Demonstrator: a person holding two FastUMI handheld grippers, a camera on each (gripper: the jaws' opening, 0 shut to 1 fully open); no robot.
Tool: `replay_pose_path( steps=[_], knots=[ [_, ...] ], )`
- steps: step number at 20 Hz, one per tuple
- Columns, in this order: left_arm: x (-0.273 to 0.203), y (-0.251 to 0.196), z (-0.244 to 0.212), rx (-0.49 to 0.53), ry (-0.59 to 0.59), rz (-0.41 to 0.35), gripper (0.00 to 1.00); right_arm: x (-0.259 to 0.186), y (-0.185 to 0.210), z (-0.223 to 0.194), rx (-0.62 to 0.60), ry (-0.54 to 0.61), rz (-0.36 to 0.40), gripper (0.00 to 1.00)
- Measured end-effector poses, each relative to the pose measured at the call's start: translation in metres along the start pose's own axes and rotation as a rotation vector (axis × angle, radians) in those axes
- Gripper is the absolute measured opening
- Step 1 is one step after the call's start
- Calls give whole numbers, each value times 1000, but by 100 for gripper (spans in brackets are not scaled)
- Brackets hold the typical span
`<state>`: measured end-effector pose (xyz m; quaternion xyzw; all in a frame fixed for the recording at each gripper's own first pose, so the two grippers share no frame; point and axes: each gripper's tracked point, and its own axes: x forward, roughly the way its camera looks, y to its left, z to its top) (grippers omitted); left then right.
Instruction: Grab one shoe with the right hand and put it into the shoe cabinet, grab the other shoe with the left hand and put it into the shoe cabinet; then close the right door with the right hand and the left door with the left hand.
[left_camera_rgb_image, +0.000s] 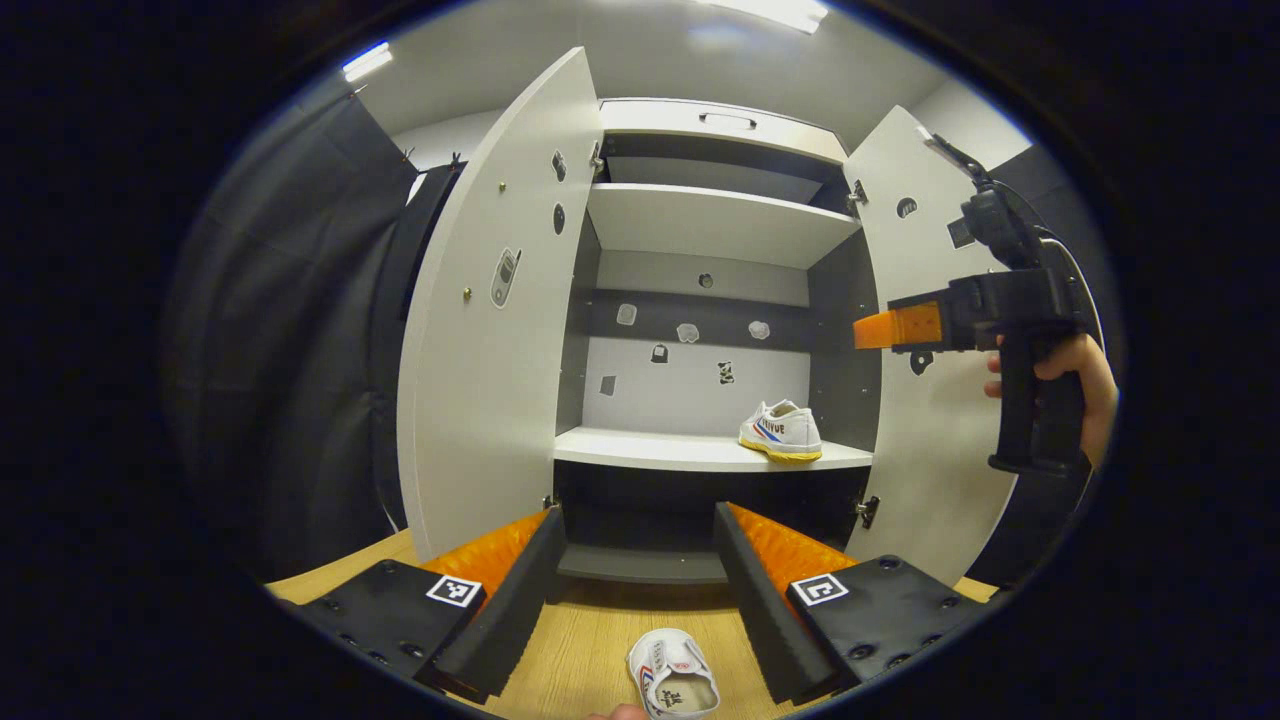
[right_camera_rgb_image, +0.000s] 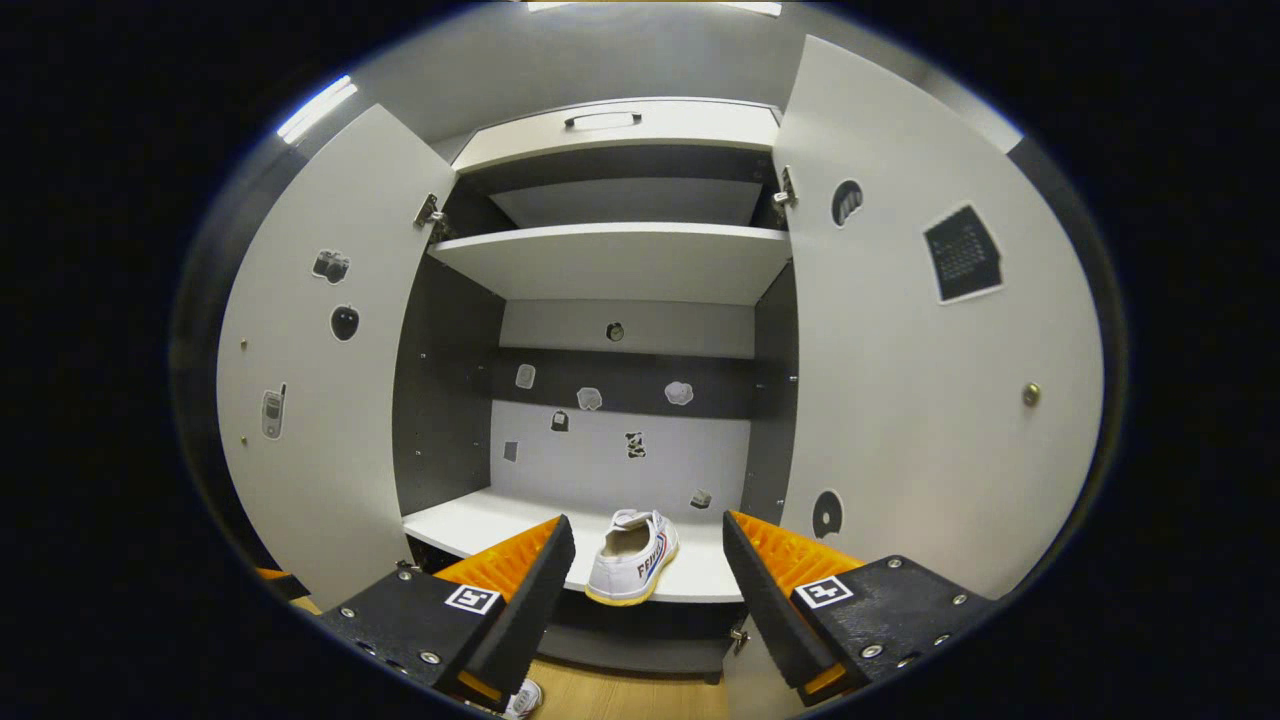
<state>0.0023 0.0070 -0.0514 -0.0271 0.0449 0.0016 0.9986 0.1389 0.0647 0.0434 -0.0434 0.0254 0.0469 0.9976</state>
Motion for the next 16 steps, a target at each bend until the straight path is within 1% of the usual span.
replay_pose_path(
  steps=[2,5,9,12,15,16],
  knots=[
    [0,-4,0,-4,1,-9,96,-23,-3,-14,45,-17,-3,91],
    [-1,-9,-7,-10,22,-23,96,-54,-18,-41,58,-40,-47,92],
    [-1,-8,-21,3,60,-21,96,-89,-34,-86,-5,-32,-95,92],
    [-2,-5,-36,4,106,-17,96,-110,-30,-109,-22,-4,-99,92],
    [0,1,-43,9,136,-8,96,-118,-32,-118,-51,-5,-106,92],
    [3,0,-45,7,148,-18,96,-119,-32,-118,-58,-10,-104,92]
  ],
)
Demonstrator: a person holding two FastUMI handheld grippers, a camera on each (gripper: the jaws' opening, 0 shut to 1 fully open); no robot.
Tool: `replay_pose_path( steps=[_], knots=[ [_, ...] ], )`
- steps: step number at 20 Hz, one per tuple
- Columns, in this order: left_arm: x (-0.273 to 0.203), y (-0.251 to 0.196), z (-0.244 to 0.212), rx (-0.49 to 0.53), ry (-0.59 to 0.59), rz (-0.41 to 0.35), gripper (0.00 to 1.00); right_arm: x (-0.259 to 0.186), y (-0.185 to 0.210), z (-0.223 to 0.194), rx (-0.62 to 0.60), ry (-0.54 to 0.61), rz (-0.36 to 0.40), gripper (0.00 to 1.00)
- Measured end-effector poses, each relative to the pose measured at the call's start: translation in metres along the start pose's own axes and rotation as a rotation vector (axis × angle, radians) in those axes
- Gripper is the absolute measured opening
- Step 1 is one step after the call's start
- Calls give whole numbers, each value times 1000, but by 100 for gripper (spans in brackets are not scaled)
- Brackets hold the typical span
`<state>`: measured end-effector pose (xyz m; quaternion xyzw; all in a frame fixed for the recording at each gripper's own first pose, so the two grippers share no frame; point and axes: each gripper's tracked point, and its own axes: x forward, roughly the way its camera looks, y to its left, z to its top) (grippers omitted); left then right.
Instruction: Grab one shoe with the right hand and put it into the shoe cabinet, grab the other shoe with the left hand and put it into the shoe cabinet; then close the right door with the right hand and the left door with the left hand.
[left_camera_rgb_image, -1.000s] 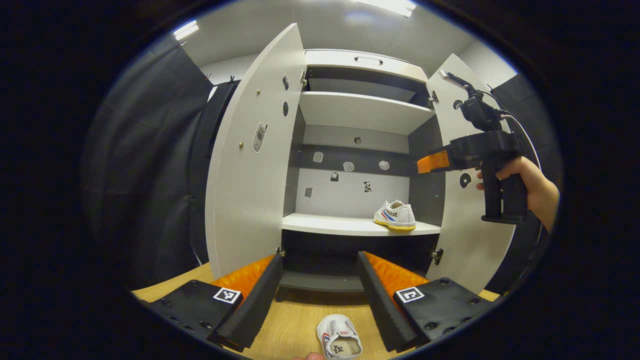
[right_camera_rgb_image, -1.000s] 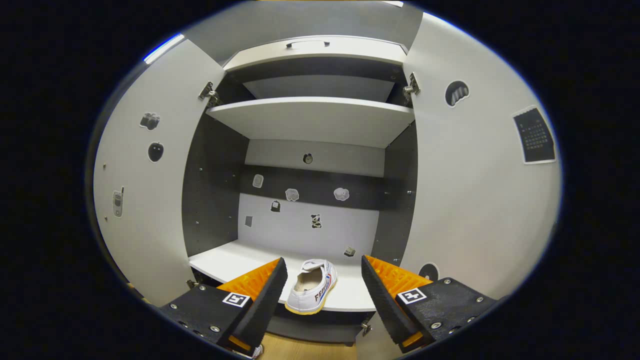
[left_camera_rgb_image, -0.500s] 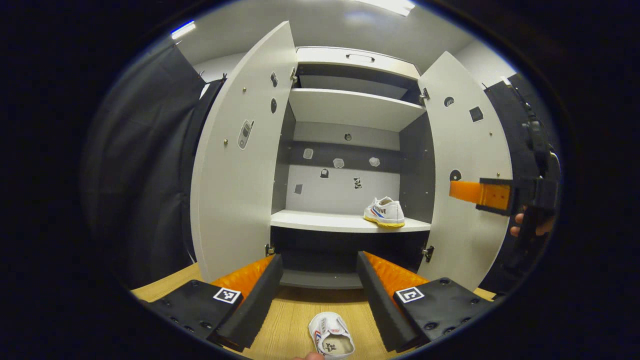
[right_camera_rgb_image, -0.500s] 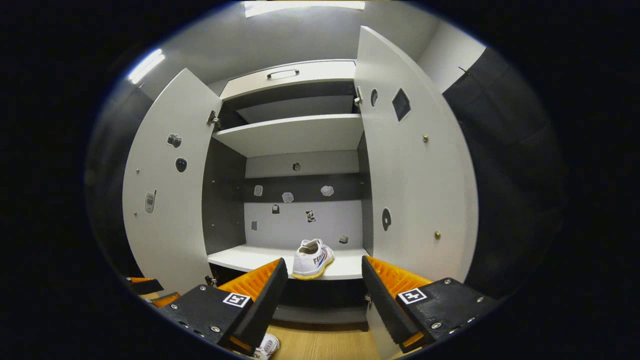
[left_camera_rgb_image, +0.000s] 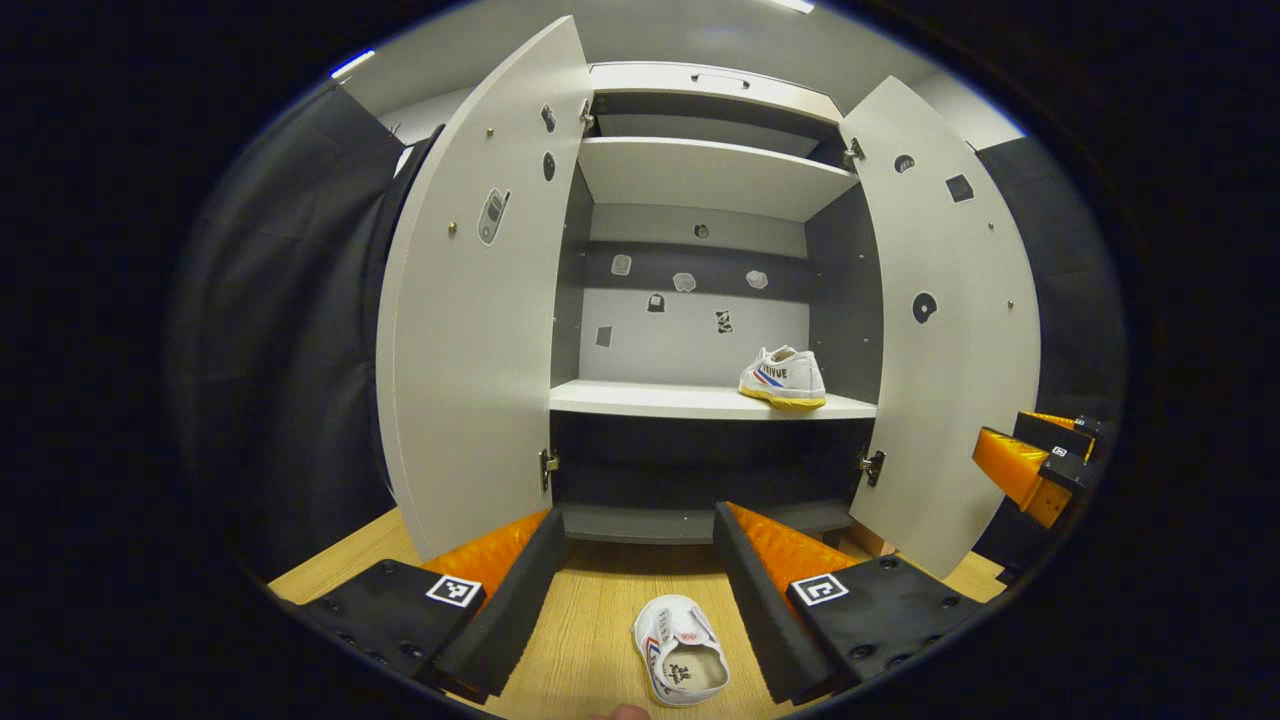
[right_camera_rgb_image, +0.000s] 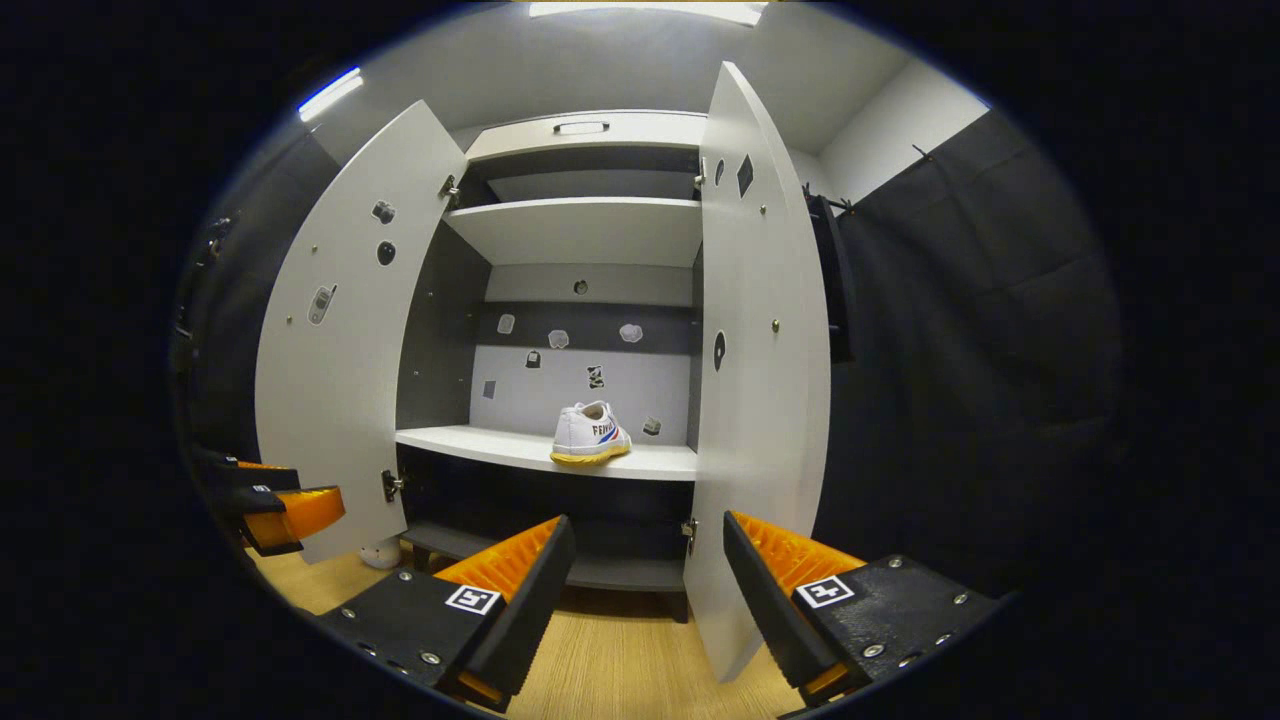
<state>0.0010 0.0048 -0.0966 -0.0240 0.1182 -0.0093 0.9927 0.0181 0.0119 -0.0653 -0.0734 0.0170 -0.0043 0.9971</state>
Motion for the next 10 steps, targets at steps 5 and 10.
replay_pose_path(
  steps=[5,10],
  knots=[
    [14,-14,-79,-27,225,-109,97,-2,5,-11,30,17,13,92],
    [20,-6,-186,-32,475,-98,98,-8,-6,-27,25,62,-1,92]
  ],
)
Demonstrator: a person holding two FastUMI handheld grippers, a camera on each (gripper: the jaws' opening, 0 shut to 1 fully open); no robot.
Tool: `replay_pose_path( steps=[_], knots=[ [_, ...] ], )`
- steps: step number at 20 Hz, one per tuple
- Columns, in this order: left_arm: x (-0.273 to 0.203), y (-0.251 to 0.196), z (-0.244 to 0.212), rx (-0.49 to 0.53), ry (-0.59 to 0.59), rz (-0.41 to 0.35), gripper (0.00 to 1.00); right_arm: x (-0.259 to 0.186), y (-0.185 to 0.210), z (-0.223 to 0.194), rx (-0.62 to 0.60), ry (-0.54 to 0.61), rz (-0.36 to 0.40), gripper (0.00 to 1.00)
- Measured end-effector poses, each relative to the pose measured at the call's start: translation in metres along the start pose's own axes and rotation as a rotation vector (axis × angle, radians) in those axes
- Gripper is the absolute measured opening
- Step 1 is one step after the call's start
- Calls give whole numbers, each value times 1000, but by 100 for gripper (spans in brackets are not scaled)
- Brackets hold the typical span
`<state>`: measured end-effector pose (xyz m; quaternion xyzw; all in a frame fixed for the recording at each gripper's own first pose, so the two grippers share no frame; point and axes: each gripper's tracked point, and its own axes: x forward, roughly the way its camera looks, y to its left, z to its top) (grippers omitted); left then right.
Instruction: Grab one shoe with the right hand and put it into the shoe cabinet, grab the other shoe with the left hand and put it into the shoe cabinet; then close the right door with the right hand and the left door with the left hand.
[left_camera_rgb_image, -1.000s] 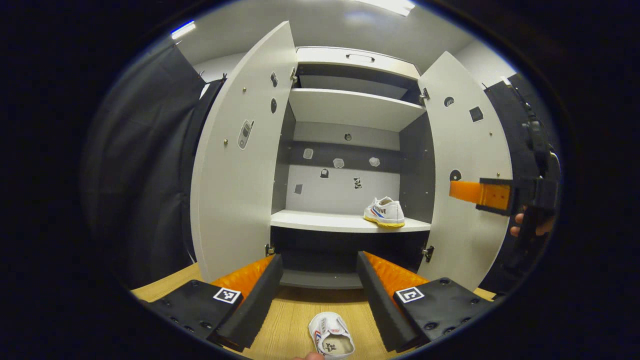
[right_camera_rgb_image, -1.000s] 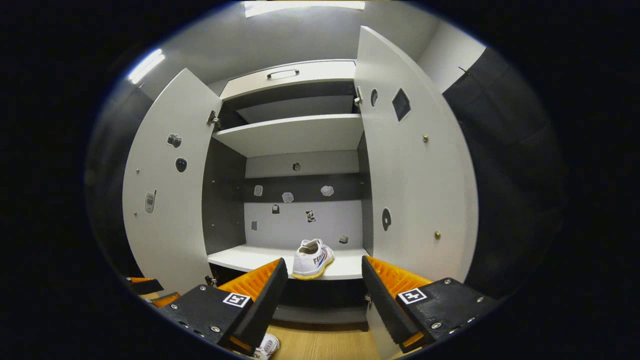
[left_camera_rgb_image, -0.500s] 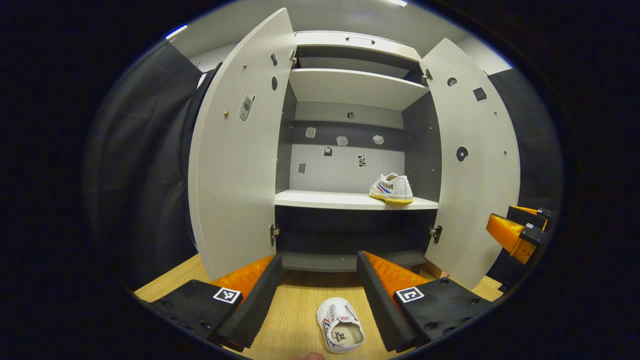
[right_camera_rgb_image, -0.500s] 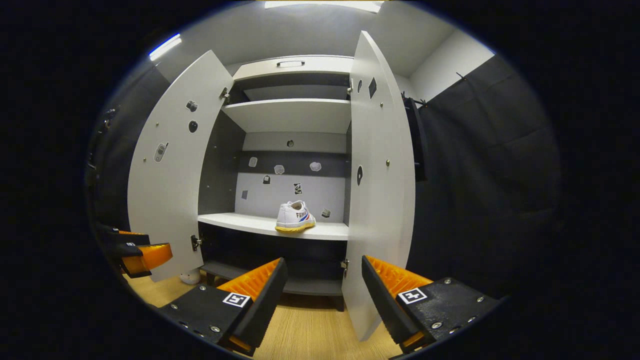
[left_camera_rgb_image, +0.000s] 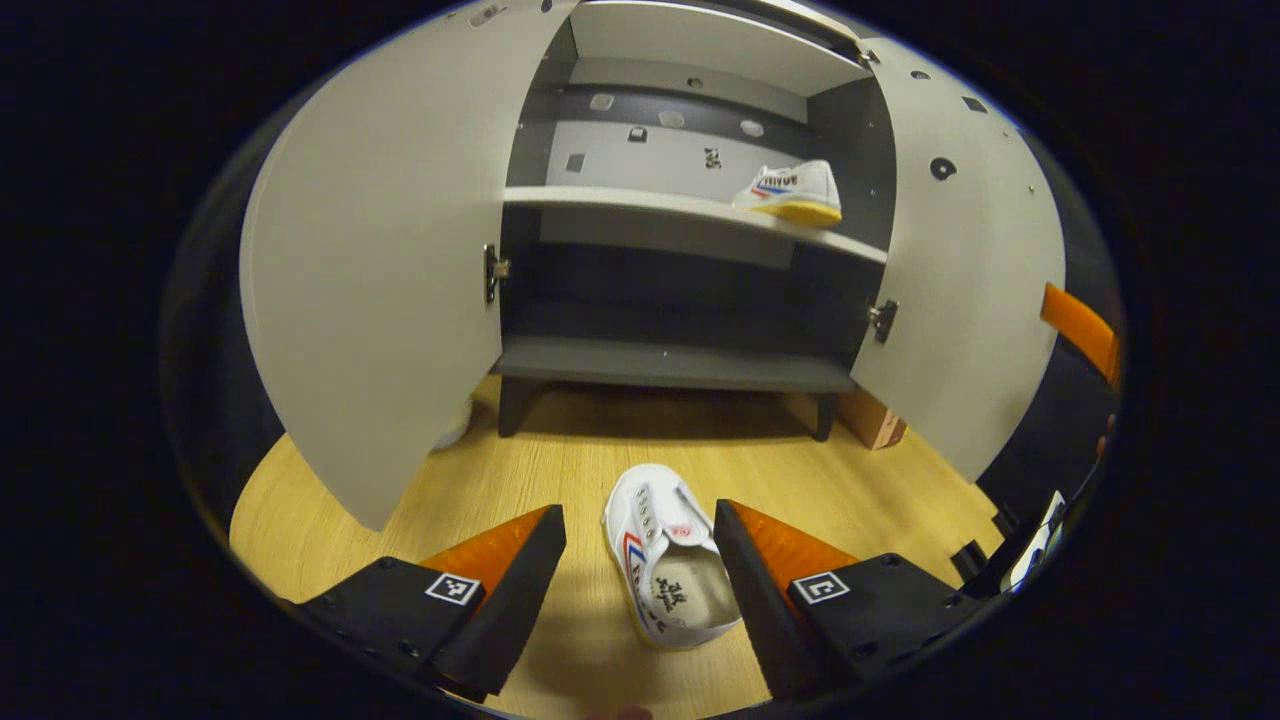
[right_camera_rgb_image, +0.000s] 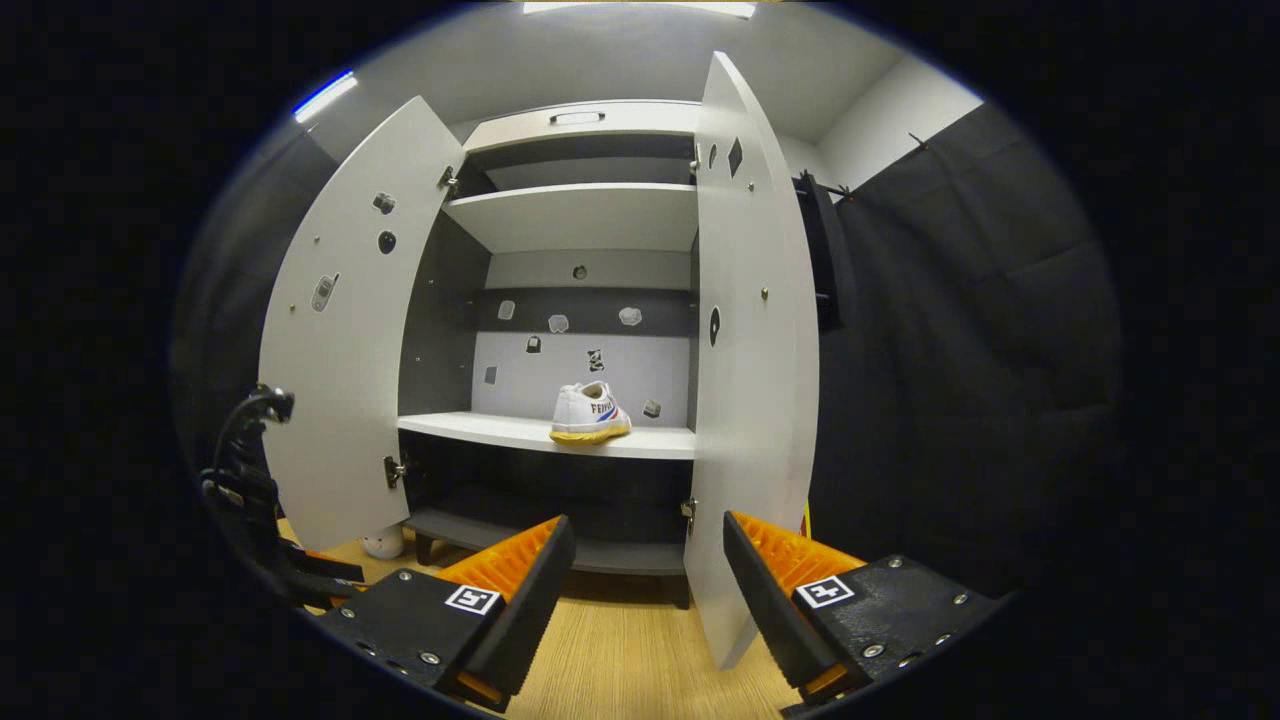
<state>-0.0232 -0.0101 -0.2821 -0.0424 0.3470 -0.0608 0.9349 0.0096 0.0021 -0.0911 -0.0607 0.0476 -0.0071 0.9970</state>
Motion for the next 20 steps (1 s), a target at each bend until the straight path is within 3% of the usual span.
replay_pose_path(
  steps=[4,7,20],
  knots=[
    [24,0,-50,-11,133,-18,98,-2,-15,-8,3,29,-27,92],
    [42,9,-69,-28,185,10,98,-2,-23,-7,16,36,-47,92],
    [132,17,-56,-65,97,-19,98,-4,-33,-11,-2,74,-81,92]
  ],
)
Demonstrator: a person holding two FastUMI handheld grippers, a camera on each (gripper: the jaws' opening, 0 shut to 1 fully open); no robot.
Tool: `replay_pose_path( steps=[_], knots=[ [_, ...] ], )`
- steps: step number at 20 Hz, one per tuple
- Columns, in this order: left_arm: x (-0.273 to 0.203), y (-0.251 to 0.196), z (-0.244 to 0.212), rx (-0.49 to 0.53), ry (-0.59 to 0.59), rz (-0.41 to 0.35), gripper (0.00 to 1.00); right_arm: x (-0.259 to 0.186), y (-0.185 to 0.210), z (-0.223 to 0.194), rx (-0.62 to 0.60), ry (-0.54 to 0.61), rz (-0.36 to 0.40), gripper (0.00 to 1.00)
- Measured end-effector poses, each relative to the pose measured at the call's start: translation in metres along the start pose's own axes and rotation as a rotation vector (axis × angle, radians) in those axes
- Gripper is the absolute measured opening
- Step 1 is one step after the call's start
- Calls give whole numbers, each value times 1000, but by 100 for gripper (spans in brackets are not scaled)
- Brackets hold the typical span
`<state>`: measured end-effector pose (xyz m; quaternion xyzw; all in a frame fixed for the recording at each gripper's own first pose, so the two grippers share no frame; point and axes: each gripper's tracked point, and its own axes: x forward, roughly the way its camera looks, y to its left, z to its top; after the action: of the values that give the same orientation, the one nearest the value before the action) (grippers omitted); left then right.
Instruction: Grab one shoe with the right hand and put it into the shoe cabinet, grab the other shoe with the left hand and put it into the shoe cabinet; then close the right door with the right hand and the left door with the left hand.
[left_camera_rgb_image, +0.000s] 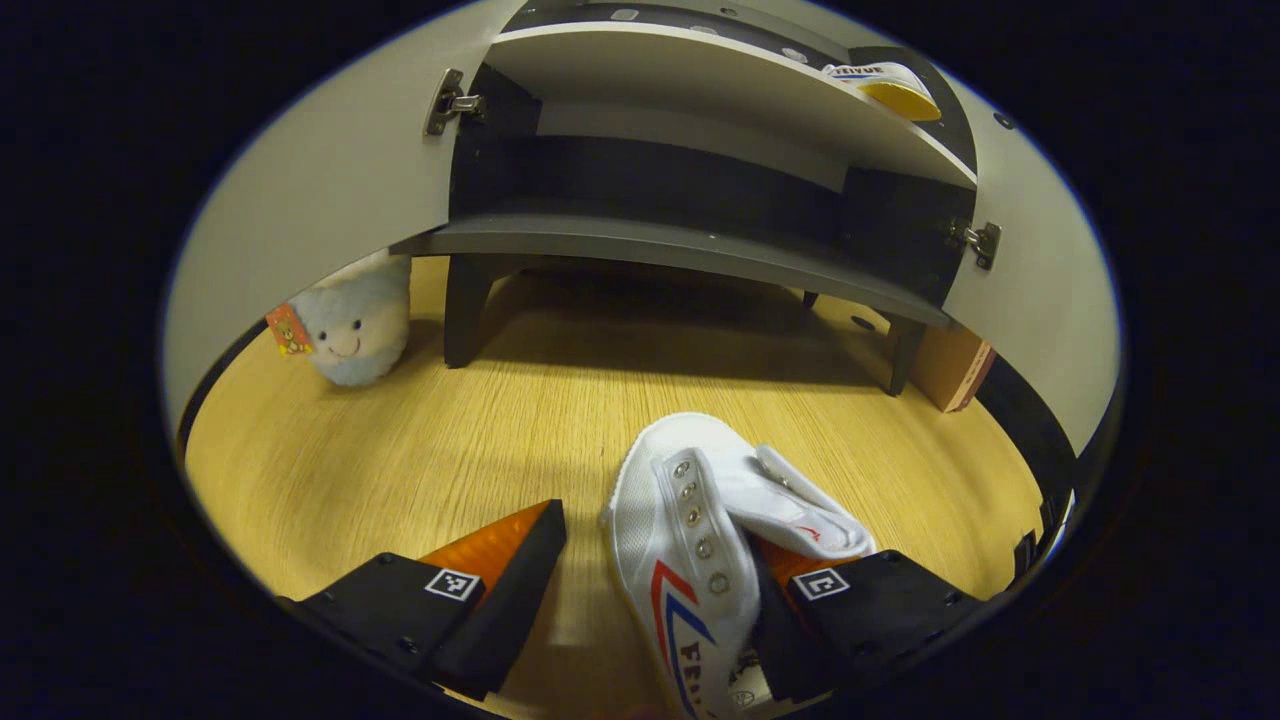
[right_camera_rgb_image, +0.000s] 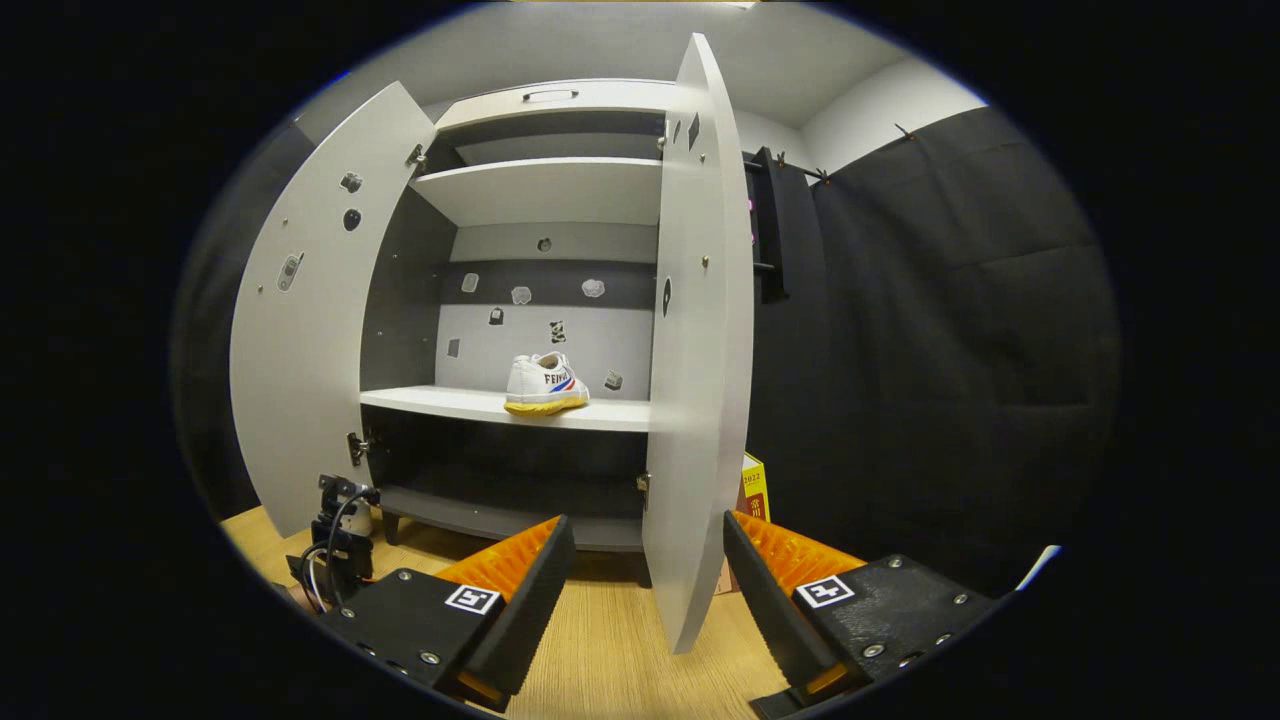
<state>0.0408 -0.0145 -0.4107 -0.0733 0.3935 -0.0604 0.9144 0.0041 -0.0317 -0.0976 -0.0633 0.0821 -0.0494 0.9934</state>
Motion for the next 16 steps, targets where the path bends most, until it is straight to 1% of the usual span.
replay_pose_path(
  steps=[1,3,4,5,6,7,8,9,10,11,12,15,16],
  knots=[
    [-1,0,0,-14,-5,-1,100,-1,0,-1,5,6,0,92],
    [1,-8,1,-23,-21,-21,94,-3,-2,-3,10,14,-3,92],
    [1,-4,4,-7,-34,10,80,-3,-1,-2,10,15,-3,92],
    [1,2,5,5,-40,44,74,-3,-1,-2,9,16,-2,92],
    [0,7,8,10,-46,62,55,-3,0,-1,6,16,1,92],
    [-2,7,5,22,-55,75,40,-1,1,0,2,16,6,92],
    [-4,10,7,27,-58,91,29,-3,2,1,-2,14,11,92],
    [-6,15,8,19,-64,107,23,-3,3,2,-4,13,19,92],
    [-11,15,9,-2,-61,104,17,-3,5,2,-4,15,28,92],
    [-19,13,11,-29,-71,100,14,-3,6,2,-3,16,36,92],
    [-32,11,17,-49,-91,103,14,-2,8,3,-1,16,42,92],
    [-88,13,54,-19,-180,162,15,1,15,3,3,10,61,92],
    [-108,11,70,-15,-205,170,14,3,18,3,5,8,67,92]
  ],
)
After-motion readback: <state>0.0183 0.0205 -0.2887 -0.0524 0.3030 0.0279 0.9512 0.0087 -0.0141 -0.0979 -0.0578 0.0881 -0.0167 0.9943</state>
